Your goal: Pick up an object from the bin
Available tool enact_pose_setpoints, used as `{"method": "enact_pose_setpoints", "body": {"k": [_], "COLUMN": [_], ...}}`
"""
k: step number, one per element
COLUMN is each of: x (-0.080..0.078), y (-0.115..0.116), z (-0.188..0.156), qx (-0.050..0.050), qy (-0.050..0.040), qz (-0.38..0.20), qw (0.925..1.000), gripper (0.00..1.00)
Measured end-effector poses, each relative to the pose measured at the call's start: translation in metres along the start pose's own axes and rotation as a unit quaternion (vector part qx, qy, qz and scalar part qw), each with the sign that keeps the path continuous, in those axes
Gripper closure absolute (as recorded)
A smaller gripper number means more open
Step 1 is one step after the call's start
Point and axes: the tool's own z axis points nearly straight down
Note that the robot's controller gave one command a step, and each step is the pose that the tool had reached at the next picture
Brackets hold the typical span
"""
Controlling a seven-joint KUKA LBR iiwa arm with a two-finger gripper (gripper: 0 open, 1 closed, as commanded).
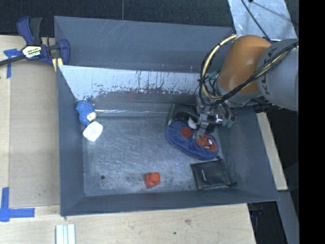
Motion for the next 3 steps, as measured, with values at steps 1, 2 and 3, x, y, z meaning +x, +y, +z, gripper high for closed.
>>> {"method": "enact_pose_setpoints", "body": {"k": [1, 2, 3], "x": [0.0006, -0.0006, 0.0053], "y": [0.002, 0.0012, 0.0025], "z": [-0.022, -0.0166, -0.0149], "qx": [0.002, 0.002, 0.002], "qy": [0.0035, 0.0004, -0.004], "qz": [-0.004, 0.005, 0.023], "qw": [1.0, 1.0, 0.9997], "gripper": [1.0, 1.0, 1.0]}}
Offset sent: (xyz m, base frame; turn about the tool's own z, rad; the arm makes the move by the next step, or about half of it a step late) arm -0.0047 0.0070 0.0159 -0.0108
